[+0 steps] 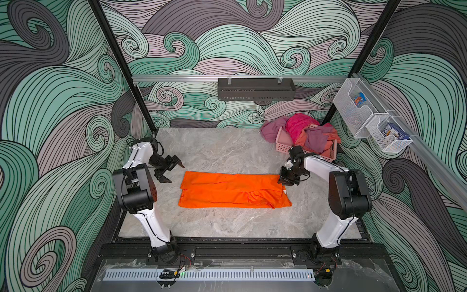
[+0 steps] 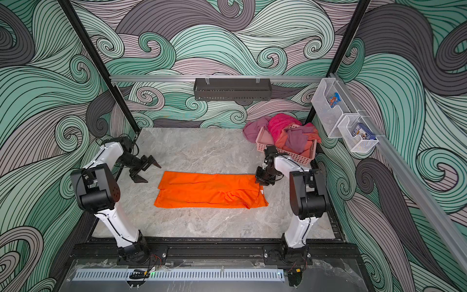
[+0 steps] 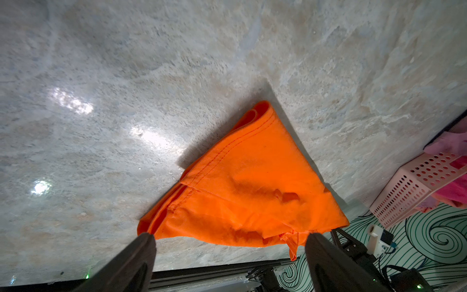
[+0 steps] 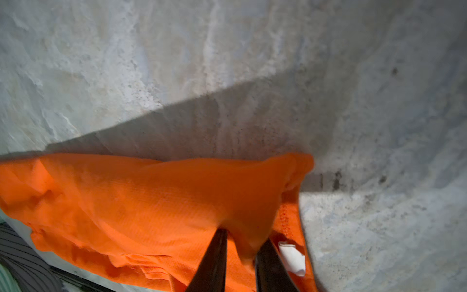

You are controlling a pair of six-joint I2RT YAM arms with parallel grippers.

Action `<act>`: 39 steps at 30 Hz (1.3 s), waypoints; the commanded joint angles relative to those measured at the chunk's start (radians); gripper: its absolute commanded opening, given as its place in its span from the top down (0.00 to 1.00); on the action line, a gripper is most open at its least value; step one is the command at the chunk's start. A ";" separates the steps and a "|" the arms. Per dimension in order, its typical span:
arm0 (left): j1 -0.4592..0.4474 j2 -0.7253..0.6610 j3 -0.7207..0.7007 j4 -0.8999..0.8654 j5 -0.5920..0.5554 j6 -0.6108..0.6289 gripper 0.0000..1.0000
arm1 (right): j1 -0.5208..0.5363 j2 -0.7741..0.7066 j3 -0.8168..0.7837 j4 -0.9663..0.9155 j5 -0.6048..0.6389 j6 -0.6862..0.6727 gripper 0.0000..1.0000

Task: Fold and stack t-shirts
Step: Adjust the T-shirt at the center of the board.

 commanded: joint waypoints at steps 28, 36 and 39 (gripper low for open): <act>-0.015 -0.016 -0.006 -0.051 -0.014 0.008 0.14 | 0.148 0.602 1.011 -0.180 0.121 -0.168 1.00; -0.037 -0.048 -0.013 -0.048 -0.015 0.018 0.14 | 0.167 0.733 1.324 -0.189 0.126 -0.230 0.33; -0.048 -0.052 -0.023 -0.047 -0.015 0.015 0.14 | 0.177 0.734 1.367 -0.189 0.142 -0.254 0.09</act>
